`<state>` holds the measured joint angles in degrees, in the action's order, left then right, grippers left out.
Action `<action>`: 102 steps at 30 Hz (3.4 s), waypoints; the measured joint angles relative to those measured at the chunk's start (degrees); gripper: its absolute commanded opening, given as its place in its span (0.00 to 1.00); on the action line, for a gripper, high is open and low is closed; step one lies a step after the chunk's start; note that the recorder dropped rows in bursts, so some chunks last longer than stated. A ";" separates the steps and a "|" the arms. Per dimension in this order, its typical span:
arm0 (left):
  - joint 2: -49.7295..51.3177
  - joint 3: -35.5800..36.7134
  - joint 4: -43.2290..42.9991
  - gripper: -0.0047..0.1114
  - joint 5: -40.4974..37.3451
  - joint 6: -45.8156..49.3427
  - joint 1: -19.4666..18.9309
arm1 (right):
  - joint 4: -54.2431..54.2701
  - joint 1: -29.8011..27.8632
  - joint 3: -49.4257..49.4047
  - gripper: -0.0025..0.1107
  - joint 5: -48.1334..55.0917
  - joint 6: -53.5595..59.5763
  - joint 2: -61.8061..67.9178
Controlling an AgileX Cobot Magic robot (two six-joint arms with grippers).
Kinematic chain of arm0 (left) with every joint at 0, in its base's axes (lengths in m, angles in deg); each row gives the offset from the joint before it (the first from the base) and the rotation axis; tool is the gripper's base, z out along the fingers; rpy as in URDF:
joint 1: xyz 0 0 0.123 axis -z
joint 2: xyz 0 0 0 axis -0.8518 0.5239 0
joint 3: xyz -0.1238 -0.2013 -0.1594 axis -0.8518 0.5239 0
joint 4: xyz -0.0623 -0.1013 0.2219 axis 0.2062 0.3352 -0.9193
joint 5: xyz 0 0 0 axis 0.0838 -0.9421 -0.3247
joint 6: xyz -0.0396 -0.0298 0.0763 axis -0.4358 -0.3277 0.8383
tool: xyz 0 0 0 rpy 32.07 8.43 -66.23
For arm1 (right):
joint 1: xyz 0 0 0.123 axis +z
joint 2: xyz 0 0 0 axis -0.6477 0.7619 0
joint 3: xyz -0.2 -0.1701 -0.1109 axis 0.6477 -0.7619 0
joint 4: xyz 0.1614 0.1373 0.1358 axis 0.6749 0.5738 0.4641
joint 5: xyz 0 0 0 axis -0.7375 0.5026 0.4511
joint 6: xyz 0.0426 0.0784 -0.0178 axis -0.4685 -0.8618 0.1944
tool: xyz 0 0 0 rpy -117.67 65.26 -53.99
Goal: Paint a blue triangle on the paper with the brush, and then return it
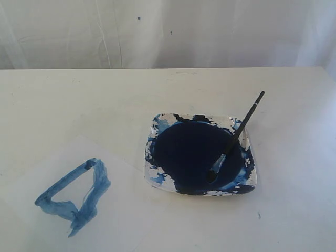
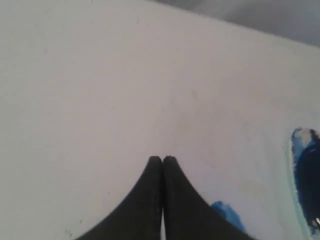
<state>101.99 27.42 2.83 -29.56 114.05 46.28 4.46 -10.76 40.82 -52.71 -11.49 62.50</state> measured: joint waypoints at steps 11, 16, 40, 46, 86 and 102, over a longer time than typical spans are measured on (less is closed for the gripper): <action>-18.18 -5.52 10.22 0.04 -18.18 1.80 0.00 | 1.07 0.00 0.00 0.05 1.11 0.00 -0.85; -25.32 -5.45 15.60 0.04 -23.74 5.93 0.00 | 1.07 0.00 0.00 0.05 1.11 0.00 -0.85; -29.76 -5.54 16.57 0.04 -34.38 7.82 0.00 | 1.21 0.00 0.00 0.05 1.11 0.08 -0.85; -30.49 -5.54 12.96 0.04 -31.09 5.69 0.00 | 1.21 0.00 0.00 0.05 1.14 0.08 -0.85; -59.49 38.72 -59.31 0.04 -1.89 -47.41 10.84 | 1.21 0.00 0.00 0.05 1.14 0.22 -0.85; -59.49 38.76 -59.53 0.04 4.02 -44.45 10.84 | 1.21 0.00 0.00 0.05 1.14 0.22 -0.85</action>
<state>42.49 66.18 -56.69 -25.54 69.59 57.12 5.67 -10.76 40.82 -51.58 -11.27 61.65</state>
